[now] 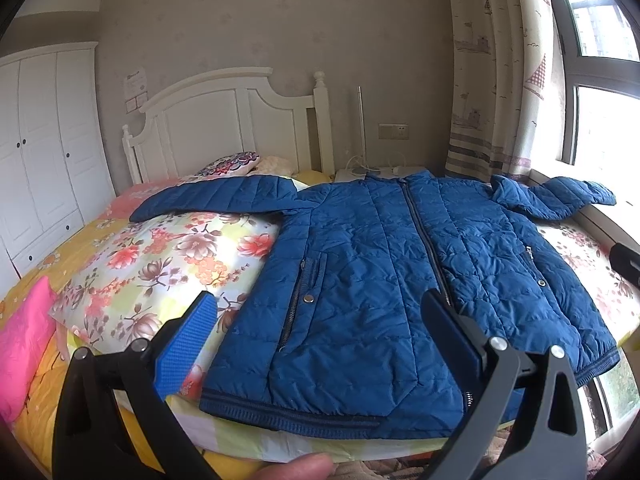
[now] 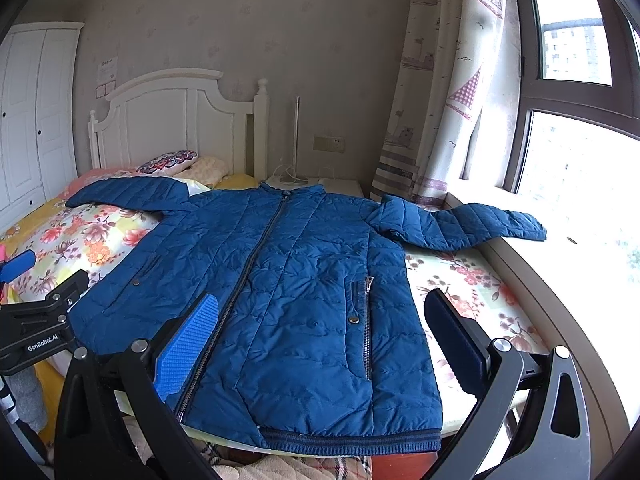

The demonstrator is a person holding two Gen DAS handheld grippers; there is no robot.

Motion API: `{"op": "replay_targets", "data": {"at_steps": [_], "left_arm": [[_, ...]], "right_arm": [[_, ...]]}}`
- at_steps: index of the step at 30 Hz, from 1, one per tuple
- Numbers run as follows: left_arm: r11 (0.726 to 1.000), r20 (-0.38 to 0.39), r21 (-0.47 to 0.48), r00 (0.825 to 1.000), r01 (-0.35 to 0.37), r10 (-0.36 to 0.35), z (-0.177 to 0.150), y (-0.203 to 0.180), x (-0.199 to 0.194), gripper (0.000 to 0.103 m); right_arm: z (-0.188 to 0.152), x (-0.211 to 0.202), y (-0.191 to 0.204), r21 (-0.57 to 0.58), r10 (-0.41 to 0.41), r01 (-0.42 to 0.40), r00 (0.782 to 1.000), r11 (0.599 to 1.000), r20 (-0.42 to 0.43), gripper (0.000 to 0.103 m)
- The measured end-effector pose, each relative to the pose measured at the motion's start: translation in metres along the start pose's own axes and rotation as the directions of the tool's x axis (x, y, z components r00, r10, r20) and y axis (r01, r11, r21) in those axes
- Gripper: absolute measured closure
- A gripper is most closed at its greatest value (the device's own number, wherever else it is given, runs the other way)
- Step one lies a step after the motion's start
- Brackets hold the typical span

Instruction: Fold large clothes

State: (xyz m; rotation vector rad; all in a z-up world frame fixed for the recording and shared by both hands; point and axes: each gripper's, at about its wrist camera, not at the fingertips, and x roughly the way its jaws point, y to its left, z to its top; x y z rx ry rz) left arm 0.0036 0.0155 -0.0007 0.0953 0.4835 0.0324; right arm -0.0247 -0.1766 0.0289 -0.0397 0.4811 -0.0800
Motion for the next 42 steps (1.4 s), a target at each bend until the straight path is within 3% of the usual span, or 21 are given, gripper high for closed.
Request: {"op": "replay_targets", "data": {"at_steps": [42], "left_arm": [[1.0,-0.004,-0.008,1.0,0.003,-0.003,-0.0018,0.0032,0.003,0.002]], "right_arm": [[-0.0038,0.0051,0.0074,-0.007,0.01,-0.01,1.0,1.0,-0.011,0.004]]}}
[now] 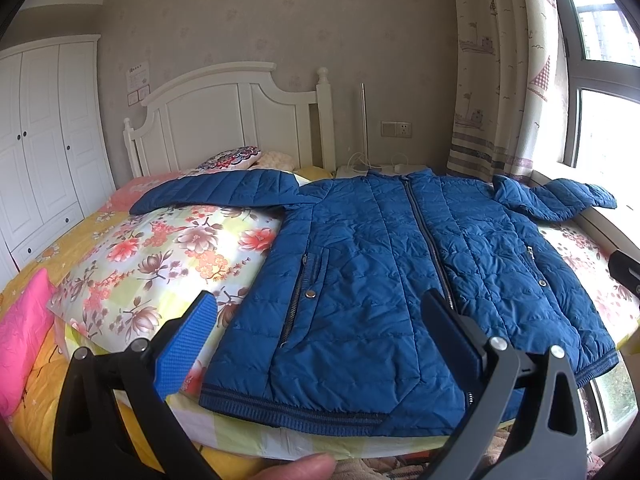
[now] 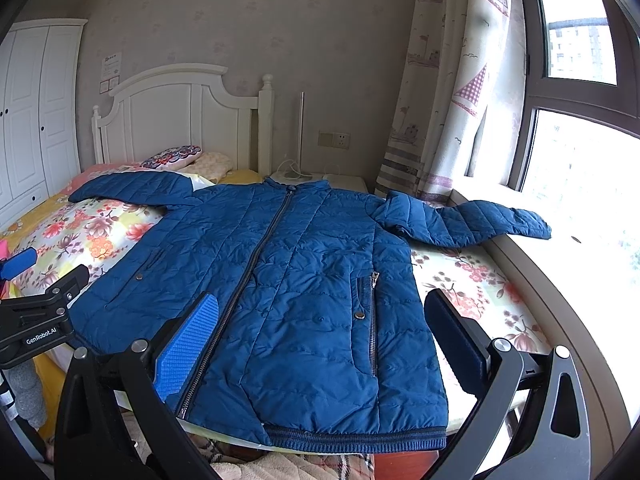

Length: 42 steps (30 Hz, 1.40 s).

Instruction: Fold large clothes

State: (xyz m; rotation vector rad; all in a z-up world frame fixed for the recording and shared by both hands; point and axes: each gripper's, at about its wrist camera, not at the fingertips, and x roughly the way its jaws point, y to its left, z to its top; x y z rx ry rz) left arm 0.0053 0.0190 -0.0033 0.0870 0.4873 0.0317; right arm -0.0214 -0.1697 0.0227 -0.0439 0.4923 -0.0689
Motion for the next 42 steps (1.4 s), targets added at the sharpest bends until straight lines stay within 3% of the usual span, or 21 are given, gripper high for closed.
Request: {"op": "replay_targets", "data": {"at_steps": [16,22,25,28,34,38,42], "left_arm": [[1.0,-0.003,-0.001,1.0,0.002,-0.002,-0.002,0.0,0.002,0.002],[0.999,-0.055,-0.003,0.998,0.042,-0.043,-0.002,-0.006,0.022,0.002],[0.996,-0.131,0.018,0.988,0.083,-0.08,0.006,-0.014,0.062,0.002],[0.995,-0.232,0.062,0.97,0.084,-0.068,0.019,-0.025,0.121,0.002],[0.997,-0.383,0.077,0.924,0.022,0.009,0.044,-0.036,0.237,0.002],[1.0,-0.461,0.021,0.887,0.02,-0.008,0.052,-0.038,0.295,0.002],[0.997,-0.455,-0.062,0.888,0.044,-0.067,0.052,-0.032,0.328,0.002]], "right_arm": [[-0.001,0.002,0.0,0.0,0.003,-0.003,1.0,1.0,-0.006,0.004],[-0.005,0.013,-0.002,0.011,0.006,-0.006,1.0,1.0,-0.026,0.004],[-0.006,0.033,-0.016,0.043,0.07,-0.068,0.996,0.997,-0.046,0.004],[-0.005,0.065,-0.043,0.131,0.116,-0.102,0.987,0.986,-0.107,0.004],[-0.007,0.147,-0.116,0.308,0.019,0.067,0.963,0.949,-0.269,0.004],[-0.001,0.195,-0.162,0.387,-0.029,0.161,0.945,0.908,-0.327,0.004],[0.011,0.241,-0.203,0.438,-0.067,0.228,0.933,0.869,-0.354,0.004]]}}
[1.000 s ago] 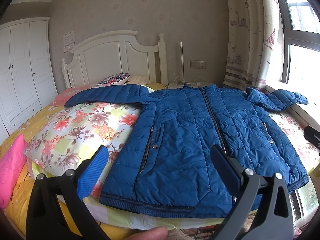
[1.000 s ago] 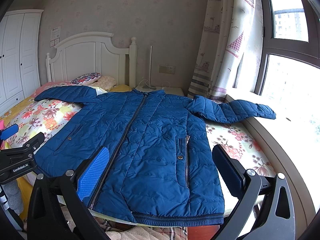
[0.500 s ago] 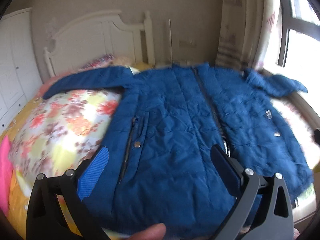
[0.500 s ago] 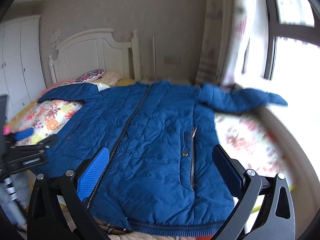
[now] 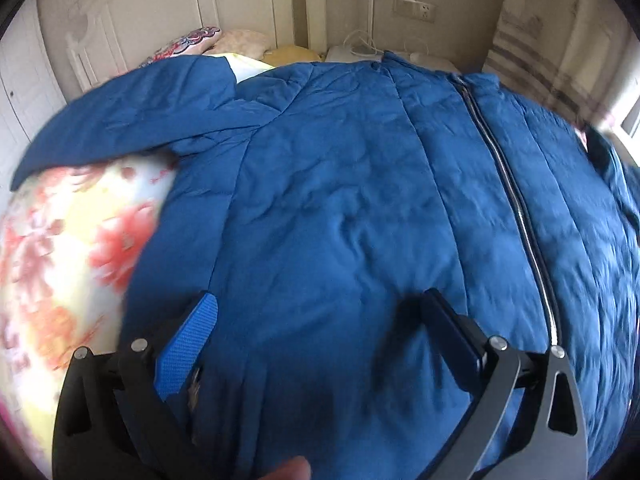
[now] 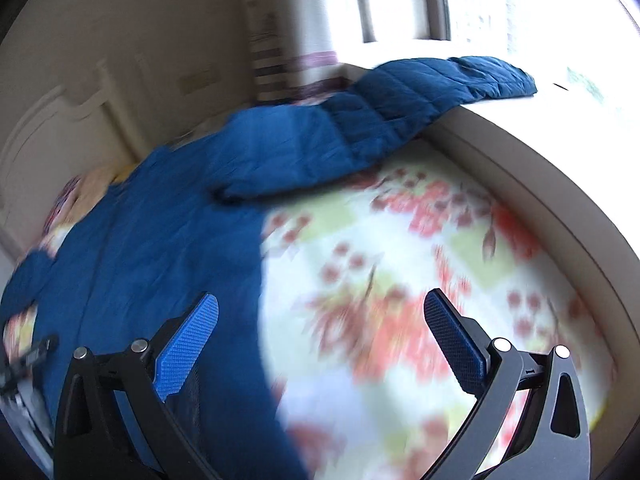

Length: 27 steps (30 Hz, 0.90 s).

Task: Fold large clothes
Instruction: 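Grasp the sleeve cuff nearest the right tool with the right gripper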

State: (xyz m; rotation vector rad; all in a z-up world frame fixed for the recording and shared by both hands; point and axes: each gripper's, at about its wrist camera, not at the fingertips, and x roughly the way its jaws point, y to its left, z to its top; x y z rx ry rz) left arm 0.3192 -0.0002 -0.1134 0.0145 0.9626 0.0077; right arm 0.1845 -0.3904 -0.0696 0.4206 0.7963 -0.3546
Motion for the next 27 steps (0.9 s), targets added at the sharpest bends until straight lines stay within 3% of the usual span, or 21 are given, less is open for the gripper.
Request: {"op": "replay_targets", "data": {"at_steps": [7,12,13,15,17,19,21,24,27], "left_arm": [[1.0,0.009,-0.007,1.0,0.008,-0.008,-0.001,0.005,0.006,0.002],[1.0,-0.01,-0.002,1.0,0.023,-0.023,0.002,0.007,0.009,0.002],[1.0,-0.01,0.0,1.0,0.023,-0.023,0.002,0.007,0.008,0.002],[1.0,-0.008,0.002,1.0,0.029,-0.029,0.002,0.007,0.008,0.002],[1.0,-0.005,0.001,1.0,0.03,-0.03,0.002,0.007,0.008,0.002],[1.0,-0.003,0.001,1.0,0.028,-0.028,0.002,0.007,0.008,0.002],[1.0,-0.002,0.002,1.0,0.026,-0.026,0.003,0.006,0.008,0.002],[1.0,0.001,-0.001,1.0,0.029,-0.029,0.003,0.007,0.007,0.002],[0.999,0.004,-0.004,0.999,0.034,-0.034,0.002,0.008,0.007,0.002]], "right_arm": [[0.076,0.075,-0.039,0.16,-0.067,0.065,0.998,0.985,0.011,0.004],[0.113,0.116,-0.054,0.205,-0.107,0.103,0.994,0.973,0.009,0.006],[0.118,0.12,-0.056,0.21,-0.109,0.104,0.994,0.972,0.014,0.011],[0.124,0.127,-0.062,0.236,-0.043,0.035,0.999,0.971,0.025,0.058],[0.125,0.123,-0.061,0.254,0.008,-0.025,0.998,0.967,0.066,0.081],[0.126,0.1,-0.032,0.145,0.063,-0.09,0.982,0.985,0.177,0.086],[0.122,0.078,0.007,0.019,0.143,-0.15,0.965,0.988,0.219,0.088],[0.112,0.048,0.077,-0.186,0.299,-0.259,0.926,0.948,0.23,0.088],[0.094,0.03,0.147,-0.355,0.427,-0.349,0.888,0.867,0.171,0.088]]}}
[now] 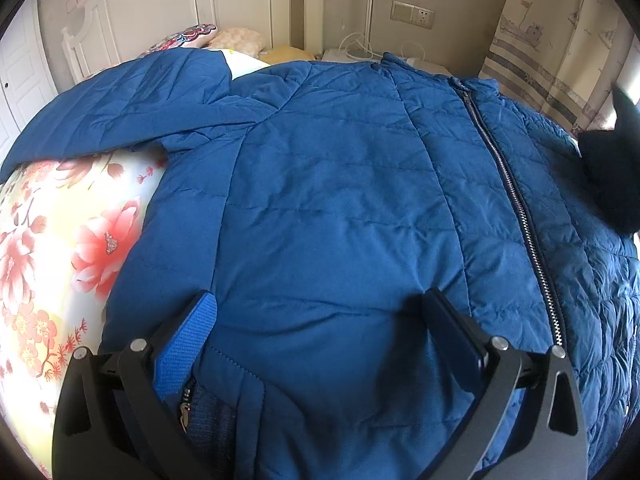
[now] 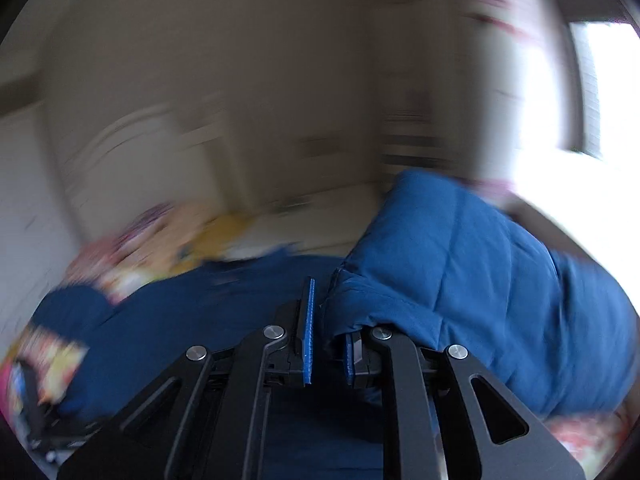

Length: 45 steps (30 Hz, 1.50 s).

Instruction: Fold large clothes

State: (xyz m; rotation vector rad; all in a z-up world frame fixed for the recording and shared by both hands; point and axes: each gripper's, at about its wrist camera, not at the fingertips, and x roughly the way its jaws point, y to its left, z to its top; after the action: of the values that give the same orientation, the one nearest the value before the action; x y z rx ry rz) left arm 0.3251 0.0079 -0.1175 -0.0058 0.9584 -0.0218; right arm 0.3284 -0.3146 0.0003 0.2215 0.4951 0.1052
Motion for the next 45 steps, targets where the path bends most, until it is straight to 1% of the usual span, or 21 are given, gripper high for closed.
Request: {"op": "replay_targets", "data": {"at_steps": [3,5,7,10,12,13,14,17,19,22,24,28,29,30,31,33,35,38,40,42,45], "left_arm": [[1.0,0.003,-0.005,1.0,0.006,-0.006,0.0,0.001,-0.001,0.002],[1.0,0.004,-0.006,1.0,0.007,-0.007,0.0,0.001,-0.001,0.002],[1.0,0.006,-0.009,1.0,0.011,-0.011,0.0,0.002,-0.001,0.002],[1.0,0.007,-0.011,1.0,0.014,-0.014,0.0,0.002,-0.001,0.002],[1.0,0.008,-0.01,1.0,0.013,-0.013,0.0,0.002,-0.001,0.002],[1.0,0.008,-0.01,1.0,0.013,-0.013,0.0,0.002,-0.001,0.002],[1.0,0.008,-0.01,1.0,0.013,-0.013,0.0,0.002,-0.001,0.002],[1.0,0.011,-0.009,1.0,0.011,-0.011,0.0,0.002,-0.001,0.002],[1.0,0.01,-0.006,1.0,0.008,-0.008,0.001,0.001,0.0,0.002],[1.0,0.01,-0.003,1.0,0.002,-0.002,0.0,0.0,-0.001,0.002],[1.0,0.011,-0.001,1.0,0.0,0.0,0.0,0.0,-0.001,0.002],[1.0,0.012,-0.001,1.0,0.001,-0.001,0.0,0.0,-0.001,0.002],[1.0,0.013,-0.002,1.0,0.002,-0.002,-0.001,0.0,-0.002,0.002],[1.0,0.016,-0.004,1.0,0.003,-0.003,-0.001,0.001,-0.002,0.002],[1.0,0.02,-0.006,1.0,0.002,-0.002,-0.001,0.001,-0.003,0.002],[1.0,0.028,-0.004,1.0,-0.006,0.006,-0.002,0.0,-0.004,0.003],[1.0,0.034,0.003,0.999,-0.016,0.016,-0.002,-0.001,-0.005,0.004],[1.0,0.035,0.006,0.999,-0.015,0.015,-0.002,-0.002,-0.005,0.004],[1.0,0.038,-0.002,0.999,-0.009,0.009,-0.002,0.0,-0.006,0.005],[1.0,0.044,-0.015,0.999,-0.001,0.001,-0.002,0.003,-0.007,0.005],[0.999,0.051,-0.032,0.999,0.016,-0.014,-0.002,0.007,-0.008,0.005]], "right_arm": [[-0.016,0.029,0.082,-0.232,0.04,-0.064,0.994,0.971,-0.105,0.088],[-0.039,0.061,0.114,-0.321,-0.018,-0.063,0.97,0.945,-0.242,0.087],[-0.075,0.102,0.122,-0.338,-0.102,-0.058,0.894,0.939,-0.436,0.07],[-0.089,0.103,0.12,-0.333,-0.106,-0.043,0.903,0.942,-0.417,0.06],[-0.086,0.094,0.113,-0.3,-0.065,-0.084,0.887,0.95,-0.456,0.035],[-0.088,0.087,0.114,-0.286,-0.05,-0.097,0.883,0.953,-0.466,0.032],[-0.086,0.074,0.11,-0.263,-0.033,-0.103,0.885,0.959,-0.465,0.032],[-0.08,0.02,0.088,-0.155,0.029,-0.095,0.925,0.983,-0.378,0.033],[-0.074,-0.003,0.055,0.001,0.06,-0.063,0.945,0.998,-0.321,0.033],[-0.076,-0.035,-0.039,0.4,0.058,0.032,0.976,0.916,-0.21,0.033],[-0.084,-0.042,-0.079,0.523,0.017,0.085,0.982,0.848,-0.187,0.033],[-0.087,-0.011,-0.117,0.616,0.05,0.1,0.974,0.781,-0.222,0.033],[-0.085,0.002,-0.118,0.62,0.066,0.103,0.968,0.778,-0.243,0.037],[-0.084,0.009,-0.118,0.626,0.073,0.102,0.966,0.773,-0.248,0.052],[-0.08,0.012,-0.117,0.629,0.066,0.101,0.969,0.771,-0.237,0.059],[-0.059,0.002,-0.096,0.55,-0.035,0.117,0.987,0.827,-0.157,0.079],[-0.034,-0.008,-0.056,0.406,-0.075,0.094,0.995,0.909,-0.062,0.08],[-0.006,-0.004,0.029,0.137,0.039,-0.034,0.999,0.99,-0.03,0.078],[-0.004,0.008,0.084,-0.044,0.094,-0.098,0.993,0.994,-0.071,0.068],[-0.013,0.029,0.135,-0.163,0.211,-0.243,0.959,0.956,-0.191,0.009],[-0.025,0.035,0.166,-0.182,0.349,-0.398,0.904,0.899,-0.247,0.01]]}}
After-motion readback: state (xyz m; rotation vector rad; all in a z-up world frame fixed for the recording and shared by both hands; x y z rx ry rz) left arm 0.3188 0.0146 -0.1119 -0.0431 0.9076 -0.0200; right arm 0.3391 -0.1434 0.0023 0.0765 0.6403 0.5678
